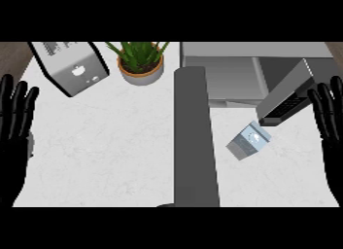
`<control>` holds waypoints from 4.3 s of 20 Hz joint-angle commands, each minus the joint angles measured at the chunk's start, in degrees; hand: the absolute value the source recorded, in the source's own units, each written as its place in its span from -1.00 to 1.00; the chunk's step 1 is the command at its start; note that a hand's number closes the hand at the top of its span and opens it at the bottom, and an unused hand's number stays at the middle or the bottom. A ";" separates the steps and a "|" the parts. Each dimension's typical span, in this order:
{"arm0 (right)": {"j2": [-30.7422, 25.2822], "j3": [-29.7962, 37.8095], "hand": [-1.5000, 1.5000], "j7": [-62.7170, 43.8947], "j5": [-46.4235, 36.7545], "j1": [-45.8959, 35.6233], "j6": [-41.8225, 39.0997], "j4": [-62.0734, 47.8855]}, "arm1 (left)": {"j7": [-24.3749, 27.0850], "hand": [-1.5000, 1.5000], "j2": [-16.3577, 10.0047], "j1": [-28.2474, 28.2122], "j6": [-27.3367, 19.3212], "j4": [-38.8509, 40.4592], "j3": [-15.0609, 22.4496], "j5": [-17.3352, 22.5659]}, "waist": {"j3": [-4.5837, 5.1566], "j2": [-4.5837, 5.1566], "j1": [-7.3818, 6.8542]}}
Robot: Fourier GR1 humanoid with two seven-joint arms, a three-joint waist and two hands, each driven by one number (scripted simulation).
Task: Pick up the milk, place it into the microwave and close the microwave
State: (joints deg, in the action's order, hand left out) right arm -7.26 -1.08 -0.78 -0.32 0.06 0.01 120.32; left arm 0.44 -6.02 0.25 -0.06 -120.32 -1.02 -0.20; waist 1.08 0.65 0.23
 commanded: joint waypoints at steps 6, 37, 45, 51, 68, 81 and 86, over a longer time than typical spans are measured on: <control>-8.72 3.92 -1.00 1.41 16.30 -4.00 -17.05 -2.54 | 1.64 -1.00 -2.77 4.18 5.47 8.55 -2.12 4.72 | -1.11 -0.46 0.35; -3.49 6.59 -1.00 15.43 0.56 -3.62 -17.88 -32.14 | -4.99 -1.00 0.08 -27.38 28.66 -12.13 -21.94 37.43 | -1.08 -0.68 -1.00; -5.66 7.72 -1.00 29.44 -6.11 -5.62 -17.86 -51.48 | -10.48 -1.00 -3.73 -22.67 25.04 -12.20 -26.75 43.58 | -1.12 -0.59 -0.61; -7.84 8.26 -1.00 41.95 -11.28 -10.98 -16.02 -68.17 | -8.52 -1.00 -0.52 -32.33 34.18 -13.74 -31.19 49.42 | -1.12 -0.64 -1.27; -7.58 11.79 -1.00 62.32 -15.02 -28.56 -13.72 -104.35 | -12.64 -1.00 -2.00 -30.31 33.75 -14.99 -33.80 53.99 | -1.30 -0.17 -2.43; -4.72 10.21 1.00 65.63 -16.32 -31.58 -14.28 -107.82 | -13.28 -1.00 -0.87 -29.66 36.17 -12.14 -33.42 53.87 | -1.33 0.04 -2.82; -2.71 9.68 1.00 66.19 -15.69 -31.59 -18.16 -107.30 | -14.01 -1.00 -2.93 -27.18 36.08 -9.33 -33.78 54.49 | -1.27 -0.06 -2.07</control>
State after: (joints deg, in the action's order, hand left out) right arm -11.37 9.15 58.17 -15.98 -31.56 -11.53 13.77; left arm -12.75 -8.16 -27.43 36.07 -130.39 -34.91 53.15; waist -0.02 0.48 -2.08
